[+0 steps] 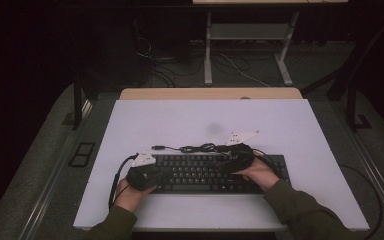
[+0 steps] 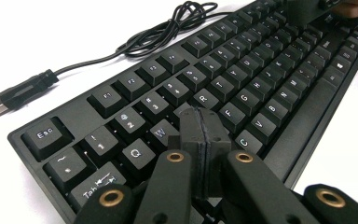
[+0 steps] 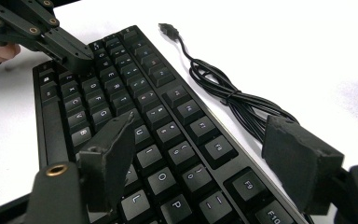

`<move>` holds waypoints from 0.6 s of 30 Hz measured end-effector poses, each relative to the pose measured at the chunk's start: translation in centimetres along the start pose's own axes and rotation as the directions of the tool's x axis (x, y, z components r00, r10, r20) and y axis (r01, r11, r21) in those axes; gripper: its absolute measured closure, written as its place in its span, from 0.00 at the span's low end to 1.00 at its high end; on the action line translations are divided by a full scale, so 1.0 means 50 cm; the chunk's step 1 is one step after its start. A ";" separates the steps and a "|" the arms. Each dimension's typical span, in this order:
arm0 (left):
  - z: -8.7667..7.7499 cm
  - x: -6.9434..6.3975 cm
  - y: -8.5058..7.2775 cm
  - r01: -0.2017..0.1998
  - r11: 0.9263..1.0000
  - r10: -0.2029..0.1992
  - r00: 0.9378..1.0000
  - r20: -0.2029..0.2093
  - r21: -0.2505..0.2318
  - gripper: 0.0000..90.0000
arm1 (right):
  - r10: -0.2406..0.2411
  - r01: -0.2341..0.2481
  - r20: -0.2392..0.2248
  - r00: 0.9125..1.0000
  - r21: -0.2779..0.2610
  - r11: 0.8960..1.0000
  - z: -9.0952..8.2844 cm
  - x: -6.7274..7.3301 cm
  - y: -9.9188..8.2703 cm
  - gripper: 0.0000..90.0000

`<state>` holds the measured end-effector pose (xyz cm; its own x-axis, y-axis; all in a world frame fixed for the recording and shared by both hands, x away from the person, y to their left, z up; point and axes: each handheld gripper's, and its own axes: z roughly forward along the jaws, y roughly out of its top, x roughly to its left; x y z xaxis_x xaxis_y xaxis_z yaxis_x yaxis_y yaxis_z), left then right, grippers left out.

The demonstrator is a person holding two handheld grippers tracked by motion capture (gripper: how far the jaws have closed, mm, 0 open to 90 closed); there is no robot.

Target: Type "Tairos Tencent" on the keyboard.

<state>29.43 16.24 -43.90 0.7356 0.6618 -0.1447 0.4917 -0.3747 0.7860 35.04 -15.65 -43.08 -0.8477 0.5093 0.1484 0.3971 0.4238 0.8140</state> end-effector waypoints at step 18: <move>0.007 0.004 -0.002 0.001 1.000 -0.001 1.000 0.006 0.020 0.99 | -0.002 0.002 0.010 1.000 0.002 1.000 0.000 0.000 0.000 0.27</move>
<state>29.69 16.18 -44.19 0.7378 0.6584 -0.1491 0.5014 -0.3867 0.7740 35.05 -15.66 -43.10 -0.8449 0.5159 0.1411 0.3963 0.4266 0.8130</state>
